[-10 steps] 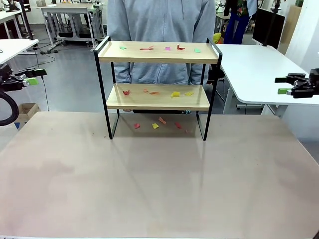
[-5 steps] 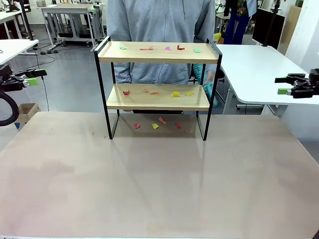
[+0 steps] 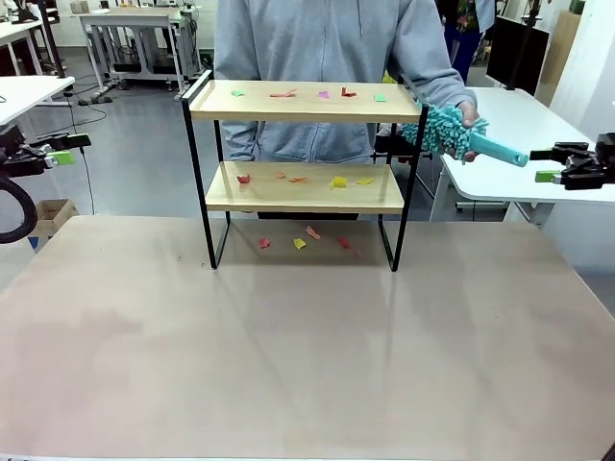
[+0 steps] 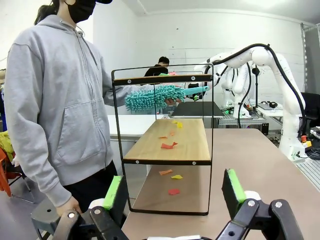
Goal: Clean the shelf.
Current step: Pick up the Duster handed by the human.
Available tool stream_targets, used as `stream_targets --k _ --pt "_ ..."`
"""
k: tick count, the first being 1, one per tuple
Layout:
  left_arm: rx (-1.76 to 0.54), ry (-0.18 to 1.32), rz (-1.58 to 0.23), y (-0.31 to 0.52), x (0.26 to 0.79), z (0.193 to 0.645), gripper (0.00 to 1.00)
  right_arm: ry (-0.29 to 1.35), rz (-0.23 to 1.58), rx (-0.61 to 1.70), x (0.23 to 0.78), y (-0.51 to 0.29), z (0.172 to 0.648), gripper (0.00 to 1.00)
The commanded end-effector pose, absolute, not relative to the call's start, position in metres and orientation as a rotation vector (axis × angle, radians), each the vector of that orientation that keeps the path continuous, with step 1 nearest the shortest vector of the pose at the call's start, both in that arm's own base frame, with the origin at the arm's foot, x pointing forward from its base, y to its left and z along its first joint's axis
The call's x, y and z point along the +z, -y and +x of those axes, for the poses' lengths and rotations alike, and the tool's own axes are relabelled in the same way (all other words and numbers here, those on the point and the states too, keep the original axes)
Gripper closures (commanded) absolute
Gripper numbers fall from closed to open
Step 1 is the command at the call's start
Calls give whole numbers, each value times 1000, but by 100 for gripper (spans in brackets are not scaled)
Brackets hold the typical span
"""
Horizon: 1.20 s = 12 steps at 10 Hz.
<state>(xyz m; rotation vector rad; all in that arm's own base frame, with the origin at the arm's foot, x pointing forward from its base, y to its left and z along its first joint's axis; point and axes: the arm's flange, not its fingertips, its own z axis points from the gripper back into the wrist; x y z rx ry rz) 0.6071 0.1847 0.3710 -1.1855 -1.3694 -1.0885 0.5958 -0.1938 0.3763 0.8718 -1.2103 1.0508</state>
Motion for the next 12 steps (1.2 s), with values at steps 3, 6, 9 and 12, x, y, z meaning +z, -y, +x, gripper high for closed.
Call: stream_targets --k 3,6,9,12 --pt "-1098 1366 -1184 -184 372 606 0 1214 870 1055 378 193 596 0" --pt "-1098 1366 -1184 -184 372 606 0 1214 870 1055 378 193 596 0" --pt "-1098 1366 -1184 -184 372 606 0 1214 870 1055 378 193 596 0" --pt "-1098 1366 -1184 -184 372 606 0 1187 788 1045 399 197 588 0"
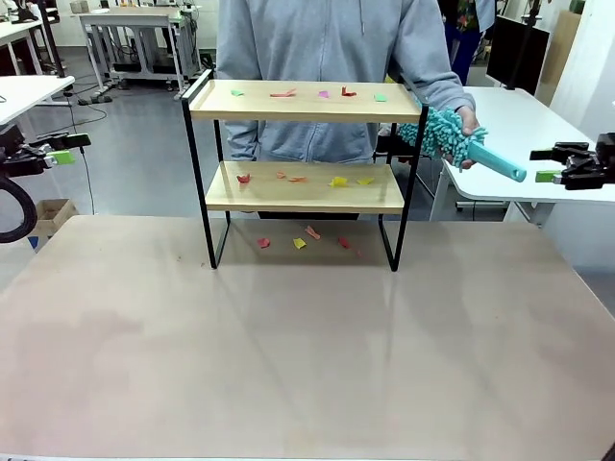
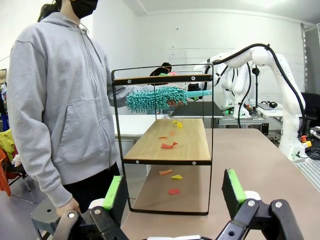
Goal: Clean the shelf.
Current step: Pick up the Duster handed by the human.
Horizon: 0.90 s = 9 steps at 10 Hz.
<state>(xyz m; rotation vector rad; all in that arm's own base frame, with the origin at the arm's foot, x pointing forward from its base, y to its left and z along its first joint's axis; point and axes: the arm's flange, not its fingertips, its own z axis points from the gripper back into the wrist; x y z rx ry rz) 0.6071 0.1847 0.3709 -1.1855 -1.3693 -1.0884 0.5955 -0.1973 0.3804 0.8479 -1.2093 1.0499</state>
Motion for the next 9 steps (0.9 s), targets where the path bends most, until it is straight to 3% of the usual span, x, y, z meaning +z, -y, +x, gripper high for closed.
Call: stream_targets --k 1,5,9 --pt "-1098 1366 -1184 -184 372 606 0 1141 708 1034 431 198 577 0" --pt "-1098 1366 -1184 -184 372 606 0 957 337 944 529 171 546 0" --pt "-1098 1366 -1184 -184 372 606 0 834 86 703 604 74 507 0"
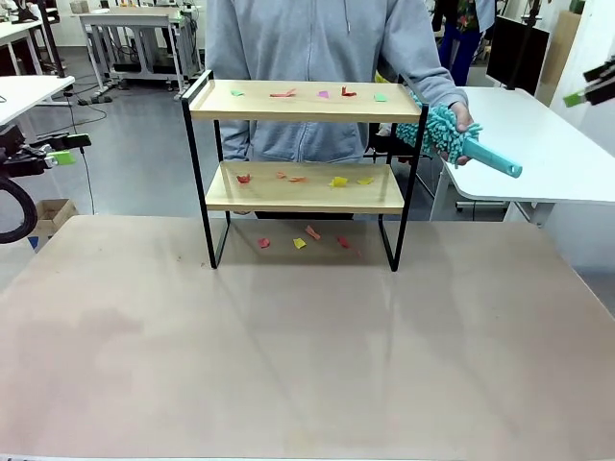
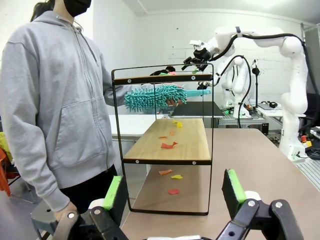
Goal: Clean the shelf.
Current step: Pick up the Duster handed by the human.
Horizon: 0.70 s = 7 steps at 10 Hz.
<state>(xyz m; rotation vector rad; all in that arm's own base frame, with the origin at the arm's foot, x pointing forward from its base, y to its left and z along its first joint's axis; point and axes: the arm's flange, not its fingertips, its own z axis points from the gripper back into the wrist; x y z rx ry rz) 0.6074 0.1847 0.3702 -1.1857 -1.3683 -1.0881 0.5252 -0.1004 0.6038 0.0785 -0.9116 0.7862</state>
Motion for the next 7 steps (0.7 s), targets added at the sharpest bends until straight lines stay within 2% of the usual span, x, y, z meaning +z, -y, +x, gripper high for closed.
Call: stream_targets --k 1,3,4,5,7 --pt "-1098 1366 -1184 -184 372 606 0 815 52 629 609 53 501 0" --pt "-1098 1366 -1184 -184 372 606 0 755 33 537 605 23 499 0" --pt "-1098 1366 -1184 -184 372 606 0 778 98 554 604 19 499 0" --pt "-1098 1366 -1184 -184 372 606 0 801 29 605 604 28 501 0" --pt "-1098 1366 -1184 -184 372 606 0 801 29 605 604 28 501 0"
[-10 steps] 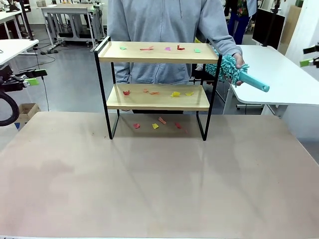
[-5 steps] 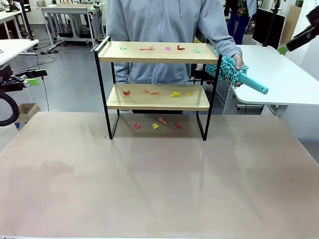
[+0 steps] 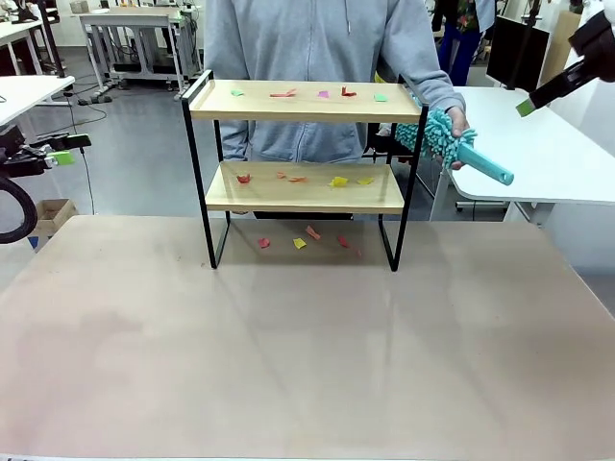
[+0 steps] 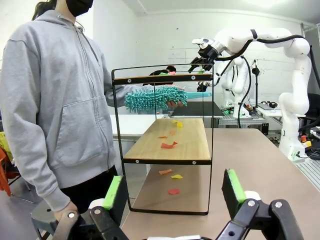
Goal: Clean the shelf.
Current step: Pick up the Duster handed by the human.
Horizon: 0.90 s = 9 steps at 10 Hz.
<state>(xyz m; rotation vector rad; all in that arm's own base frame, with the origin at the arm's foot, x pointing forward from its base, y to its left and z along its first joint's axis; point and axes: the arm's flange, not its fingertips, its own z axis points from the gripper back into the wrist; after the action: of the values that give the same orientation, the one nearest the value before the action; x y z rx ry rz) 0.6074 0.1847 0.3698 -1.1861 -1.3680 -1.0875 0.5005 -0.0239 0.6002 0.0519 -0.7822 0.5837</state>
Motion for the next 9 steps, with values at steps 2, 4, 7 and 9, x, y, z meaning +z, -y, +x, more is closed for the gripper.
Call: stream_targets --k 2,4,7,9 --pt "-1098 1366 -1184 -184 372 606 0 801 29 605 604 28 501 0" --pt "-1098 1366 -1184 -184 372 606 0 758 22 559 601 14 493 0" --pt "-1098 1366 -1184 -184 372 606 0 660 60 467 587 -10 475 0" --pt "-1098 1366 -1184 -184 372 606 0 642 33 413 570 -31 467 0"
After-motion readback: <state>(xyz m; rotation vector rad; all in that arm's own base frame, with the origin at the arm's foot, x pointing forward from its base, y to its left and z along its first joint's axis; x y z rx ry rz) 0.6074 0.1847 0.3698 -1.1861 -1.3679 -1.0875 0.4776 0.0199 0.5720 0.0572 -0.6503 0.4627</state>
